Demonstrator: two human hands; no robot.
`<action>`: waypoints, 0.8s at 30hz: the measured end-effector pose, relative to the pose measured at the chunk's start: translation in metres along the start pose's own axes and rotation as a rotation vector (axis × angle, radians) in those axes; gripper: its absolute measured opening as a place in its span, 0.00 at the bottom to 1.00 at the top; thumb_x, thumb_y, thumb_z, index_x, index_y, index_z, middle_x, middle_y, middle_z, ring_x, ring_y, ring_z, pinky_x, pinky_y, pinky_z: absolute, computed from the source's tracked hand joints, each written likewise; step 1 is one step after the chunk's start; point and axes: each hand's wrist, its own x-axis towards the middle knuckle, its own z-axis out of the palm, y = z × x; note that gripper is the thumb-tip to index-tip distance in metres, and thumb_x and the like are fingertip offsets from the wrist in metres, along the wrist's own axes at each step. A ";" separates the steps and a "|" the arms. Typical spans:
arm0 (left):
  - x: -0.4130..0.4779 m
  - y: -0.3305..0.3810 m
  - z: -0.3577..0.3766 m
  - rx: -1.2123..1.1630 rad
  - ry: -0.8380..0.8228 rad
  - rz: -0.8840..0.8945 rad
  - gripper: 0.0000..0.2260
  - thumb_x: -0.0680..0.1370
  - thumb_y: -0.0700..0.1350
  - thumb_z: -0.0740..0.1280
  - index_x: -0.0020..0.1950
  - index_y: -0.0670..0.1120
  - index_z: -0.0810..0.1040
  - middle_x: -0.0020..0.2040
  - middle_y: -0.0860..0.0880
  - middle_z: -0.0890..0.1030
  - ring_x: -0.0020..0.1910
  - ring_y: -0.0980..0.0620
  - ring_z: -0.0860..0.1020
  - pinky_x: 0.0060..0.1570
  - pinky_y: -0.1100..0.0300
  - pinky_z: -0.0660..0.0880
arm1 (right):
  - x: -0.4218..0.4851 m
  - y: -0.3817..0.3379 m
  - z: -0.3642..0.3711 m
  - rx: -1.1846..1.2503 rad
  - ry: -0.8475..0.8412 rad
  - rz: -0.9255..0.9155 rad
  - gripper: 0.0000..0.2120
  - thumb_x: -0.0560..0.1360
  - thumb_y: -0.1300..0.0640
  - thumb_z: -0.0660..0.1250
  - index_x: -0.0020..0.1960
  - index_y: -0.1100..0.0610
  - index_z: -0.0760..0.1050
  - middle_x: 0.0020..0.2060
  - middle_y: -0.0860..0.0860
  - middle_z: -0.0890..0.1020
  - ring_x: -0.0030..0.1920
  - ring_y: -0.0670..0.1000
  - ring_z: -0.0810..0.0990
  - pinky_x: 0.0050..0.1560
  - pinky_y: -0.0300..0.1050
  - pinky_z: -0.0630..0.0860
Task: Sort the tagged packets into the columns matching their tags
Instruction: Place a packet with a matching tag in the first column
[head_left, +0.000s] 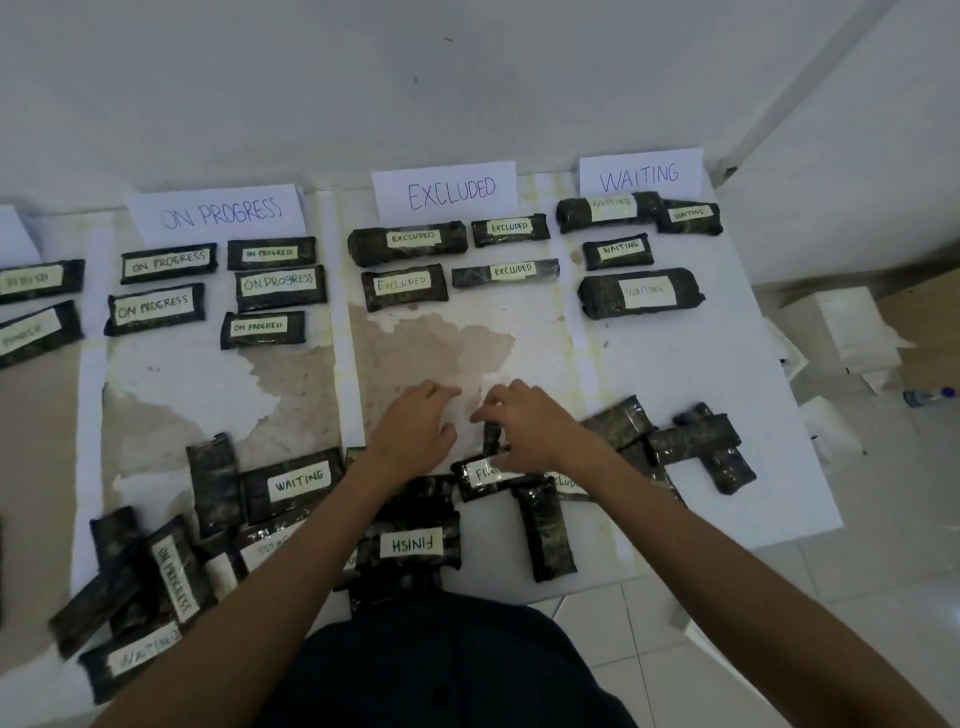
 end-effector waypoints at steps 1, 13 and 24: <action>-0.008 -0.001 0.004 0.003 -0.006 -0.002 0.21 0.75 0.41 0.64 0.68 0.44 0.70 0.62 0.43 0.74 0.59 0.43 0.72 0.57 0.50 0.71 | -0.005 -0.006 0.009 -0.095 -0.028 -0.002 0.30 0.68 0.49 0.71 0.68 0.53 0.68 0.61 0.55 0.71 0.60 0.58 0.68 0.58 0.52 0.67; -0.055 -0.030 -0.022 -0.011 0.129 -0.050 0.20 0.75 0.41 0.64 0.67 0.43 0.72 0.61 0.44 0.75 0.58 0.44 0.72 0.56 0.50 0.73 | -0.002 -0.036 0.023 -0.289 0.027 0.067 0.25 0.71 0.62 0.65 0.67 0.60 0.66 0.61 0.58 0.69 0.58 0.60 0.69 0.54 0.53 0.69; -0.122 -0.101 -0.096 -0.031 0.315 -0.257 0.20 0.75 0.42 0.65 0.67 0.45 0.71 0.62 0.44 0.74 0.61 0.44 0.71 0.60 0.51 0.71 | 0.043 -0.103 -0.025 -0.489 0.150 0.138 0.18 0.71 0.66 0.64 0.61 0.60 0.71 0.59 0.57 0.70 0.58 0.59 0.71 0.59 0.56 0.67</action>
